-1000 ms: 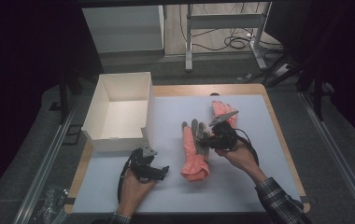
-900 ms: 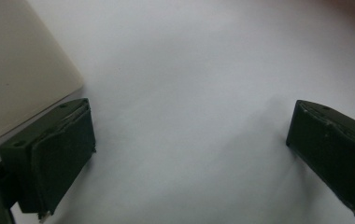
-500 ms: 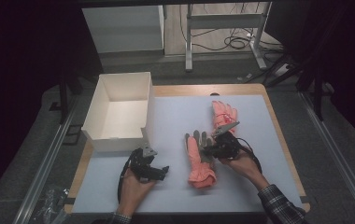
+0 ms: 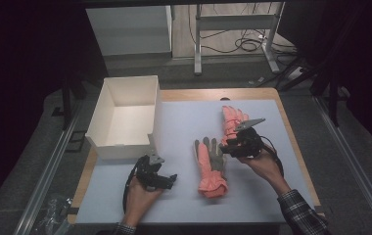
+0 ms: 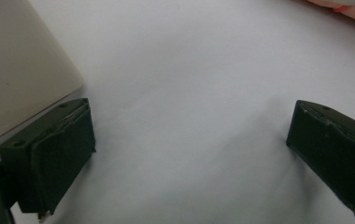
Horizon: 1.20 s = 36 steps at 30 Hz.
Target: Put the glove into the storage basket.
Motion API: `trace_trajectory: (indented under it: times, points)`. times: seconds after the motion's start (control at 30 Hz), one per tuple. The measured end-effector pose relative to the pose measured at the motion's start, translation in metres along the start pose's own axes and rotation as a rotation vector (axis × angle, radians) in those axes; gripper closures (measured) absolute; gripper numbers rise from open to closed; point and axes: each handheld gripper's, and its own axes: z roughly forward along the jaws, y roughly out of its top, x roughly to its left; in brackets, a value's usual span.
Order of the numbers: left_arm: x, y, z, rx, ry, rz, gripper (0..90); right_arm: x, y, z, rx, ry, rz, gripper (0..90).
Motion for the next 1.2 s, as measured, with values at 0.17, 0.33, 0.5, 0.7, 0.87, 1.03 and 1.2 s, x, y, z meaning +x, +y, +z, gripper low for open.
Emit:
trace_trajectory:
  times: [0.17, 0.33, 0.5, 0.7, 0.87, 1.03, 1.2]
  points:
    - [0.000, 0.000, 0.000, 0.001, 0.000, 0.002, 1.1, -0.010, 0.005, -0.006, -0.015, -0.060, 0.030, 48.7]
    - [0.000, 0.000, 0.000, 0.002, 0.002, 0.003, 1.1, -0.026, 0.012, -0.007, -0.024, -0.135, 0.067, 42.9]
    - [0.000, 0.000, 0.000, 0.002, 0.003, 0.004, 1.1, -0.047, 0.020, -0.002, -0.027, -0.213, 0.116, 40.7]
    - [0.000, 0.000, 0.000, 0.002, 0.003, 0.005, 1.1, -0.070, 0.026, 0.013, -0.030, -0.250, 0.191, 39.8]
    - [0.000, 0.000, 0.000, 0.002, 0.003, 0.005, 1.1, -0.081, 0.026, 0.033, 0.008, -0.289, 0.216, 35.3]
    - [0.000, 0.000, 0.000, 0.002, 0.003, 0.005, 1.1, -0.092, 0.016, 0.051, 0.070, -0.297, 0.240, 34.6]
    - [0.000, 0.000, 0.000, 0.002, 0.003, 0.005, 1.1, -0.091, 0.011, 0.052, 0.064, -0.264, 0.249, 51.9]
